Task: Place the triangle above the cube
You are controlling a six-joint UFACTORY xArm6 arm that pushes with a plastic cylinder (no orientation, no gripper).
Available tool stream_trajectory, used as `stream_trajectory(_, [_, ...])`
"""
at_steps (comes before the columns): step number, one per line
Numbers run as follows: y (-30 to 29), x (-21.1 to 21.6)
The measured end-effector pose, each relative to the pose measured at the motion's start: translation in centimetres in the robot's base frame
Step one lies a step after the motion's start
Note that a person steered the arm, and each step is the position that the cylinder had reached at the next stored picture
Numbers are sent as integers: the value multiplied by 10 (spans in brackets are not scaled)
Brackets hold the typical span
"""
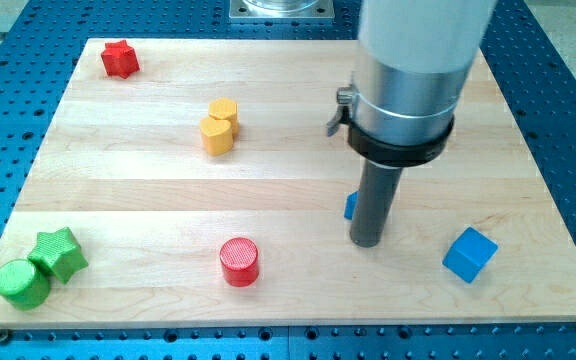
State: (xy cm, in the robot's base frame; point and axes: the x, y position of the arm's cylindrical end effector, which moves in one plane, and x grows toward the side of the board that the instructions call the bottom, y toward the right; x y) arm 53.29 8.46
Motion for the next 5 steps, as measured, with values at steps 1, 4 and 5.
stream_trajectory(1, [-22, -49])
stream_trajectory(4, [1, -86])
stream_trajectory(5, [46, -25])
